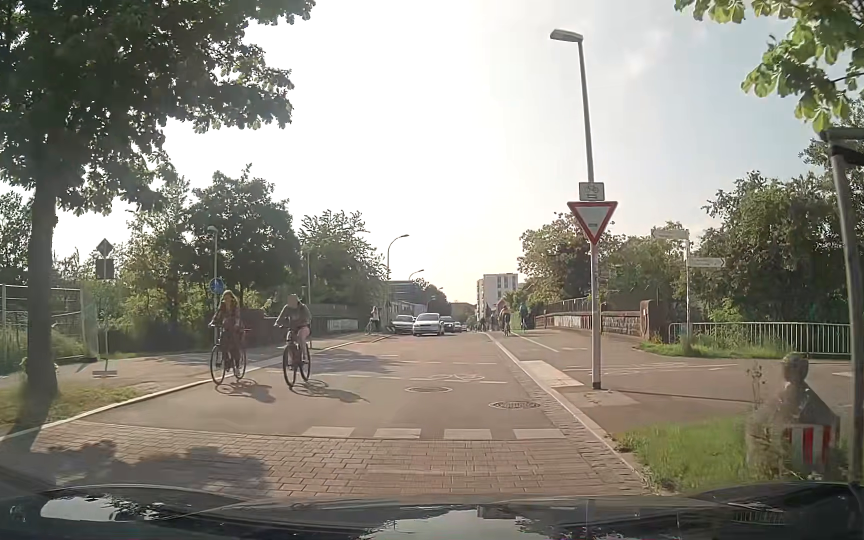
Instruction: Follow the waypoints while adhering to traffic rules and regulations
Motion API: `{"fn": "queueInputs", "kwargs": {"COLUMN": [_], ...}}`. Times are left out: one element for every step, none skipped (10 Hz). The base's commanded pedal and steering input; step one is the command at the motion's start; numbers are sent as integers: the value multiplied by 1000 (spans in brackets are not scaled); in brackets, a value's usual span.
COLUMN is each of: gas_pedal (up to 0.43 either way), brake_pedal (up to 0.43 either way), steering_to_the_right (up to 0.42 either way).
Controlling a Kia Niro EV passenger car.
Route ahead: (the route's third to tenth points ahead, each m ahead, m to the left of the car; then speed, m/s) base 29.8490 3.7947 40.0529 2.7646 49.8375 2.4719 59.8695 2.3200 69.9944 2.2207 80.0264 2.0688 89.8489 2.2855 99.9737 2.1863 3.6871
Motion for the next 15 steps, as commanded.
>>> {"fn": "queueInputs", "kwargs": {"gas_pedal": [0,0,0,0,0,0,0,0,0,0,0,0,0,0,0], "brake_pedal": [0,0,0,0,0,0,0,0,0,0,61,122,128,146,159], "steering_to_the_right": [16,15,11,7,8,13,16,16,13,11,11,12,13,13,13]}}
